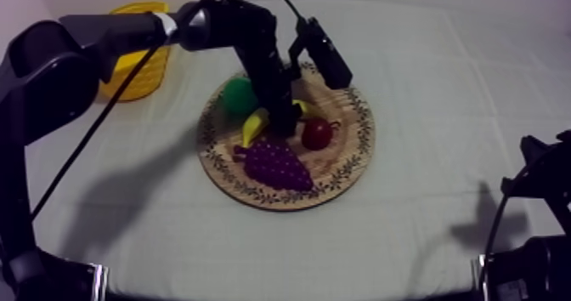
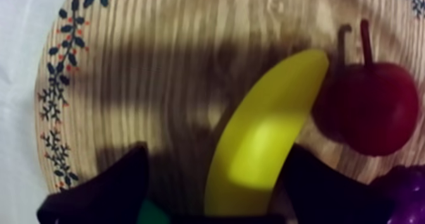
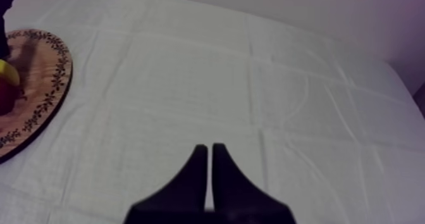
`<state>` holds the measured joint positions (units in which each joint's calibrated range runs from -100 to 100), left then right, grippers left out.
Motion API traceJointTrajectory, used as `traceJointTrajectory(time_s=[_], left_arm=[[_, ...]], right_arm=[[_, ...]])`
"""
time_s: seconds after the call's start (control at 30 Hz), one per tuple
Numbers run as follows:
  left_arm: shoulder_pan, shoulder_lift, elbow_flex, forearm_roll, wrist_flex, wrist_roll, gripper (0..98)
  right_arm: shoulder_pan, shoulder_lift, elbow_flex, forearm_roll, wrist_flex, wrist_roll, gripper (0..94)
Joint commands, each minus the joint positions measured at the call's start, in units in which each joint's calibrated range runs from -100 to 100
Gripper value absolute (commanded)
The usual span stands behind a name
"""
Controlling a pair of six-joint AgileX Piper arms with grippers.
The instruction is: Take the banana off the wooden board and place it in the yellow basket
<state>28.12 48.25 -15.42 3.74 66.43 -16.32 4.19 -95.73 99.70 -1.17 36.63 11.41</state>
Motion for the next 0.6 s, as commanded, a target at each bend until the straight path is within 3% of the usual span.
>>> traceJointTrajectory(time_s=[0.0, 0.2, 0.57], left_arm=[[0.0, 0.6, -0.7, -0.12, 0.5, 0.1, 74.2], [0.0, 1.5, -2.1, -0.08, 1.8, 0.0, 69.8], [0.1, 1.3, -1.8, -0.69, 1.4, 0.9, 53.0]], right_arm=[[0.0, 0.0, 0.0, 0.0, 0.0, 0.0, 0.2], [0.0, 0.0, 0.0, 0.0, 0.0, 0.0, 0.2], [0.0, 0.0, 0.0, 0.0, 0.0, 0.0, 0.2]])
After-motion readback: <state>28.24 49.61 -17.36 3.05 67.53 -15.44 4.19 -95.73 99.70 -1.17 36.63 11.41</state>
